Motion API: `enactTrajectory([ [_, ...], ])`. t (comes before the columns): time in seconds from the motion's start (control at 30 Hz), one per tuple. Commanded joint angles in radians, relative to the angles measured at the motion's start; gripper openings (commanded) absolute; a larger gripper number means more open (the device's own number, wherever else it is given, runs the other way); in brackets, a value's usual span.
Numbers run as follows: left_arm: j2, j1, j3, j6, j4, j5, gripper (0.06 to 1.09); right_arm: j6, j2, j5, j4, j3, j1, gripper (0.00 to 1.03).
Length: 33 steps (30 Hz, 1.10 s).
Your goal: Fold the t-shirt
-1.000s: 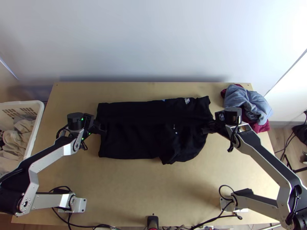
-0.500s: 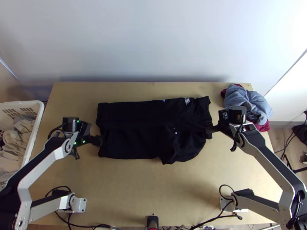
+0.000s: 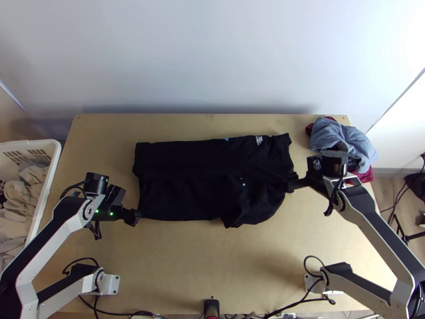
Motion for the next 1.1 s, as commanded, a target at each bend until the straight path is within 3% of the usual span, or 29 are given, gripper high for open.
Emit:
enactTrajectory([
  [0.0,0.046,-0.054,0.023,-0.05,-0.017,0.007,0.98,-0.022,-0.035,-0.007,-0.071,0.013,0.041,0.99],
  [0.17,0.092,-0.102,0.024,-0.095,0.031,0.009,0.97,-0.029,-0.058,-0.03,-0.121,0.014,0.073,0.99],
  [0.33,0.128,-0.096,0.026,-0.073,0.034,0.026,0.67,-0.047,-0.076,-0.03,-0.127,0.017,0.068,0.99],
  [0.73,0.168,-0.097,0.009,-0.055,0.08,0.024,0.63,-0.07,-0.104,-0.03,-0.153,0.019,0.081,0.99],
  [0.8,0.166,-0.097,0.012,-0.052,0.081,0.024,0.47,-0.07,-0.104,-0.03,-0.155,0.023,0.084,0.99],
  [0.87,0.16,-0.097,0.01,-0.05,0.081,0.026,0.45,-0.07,-0.104,-0.03,-0.16,0.028,0.096,0.99],
  [0.93,0.131,-0.097,0.001,-0.043,0.103,0.026,0.36,-0.071,-0.101,-0.033,-0.181,0.028,0.125,0.99],
  [1.07,0.097,-0.096,-0.008,-0.046,0.121,0.024,0.09,-0.073,-0.098,-0.122,-0.27,0.005,0.2,0.99],
])
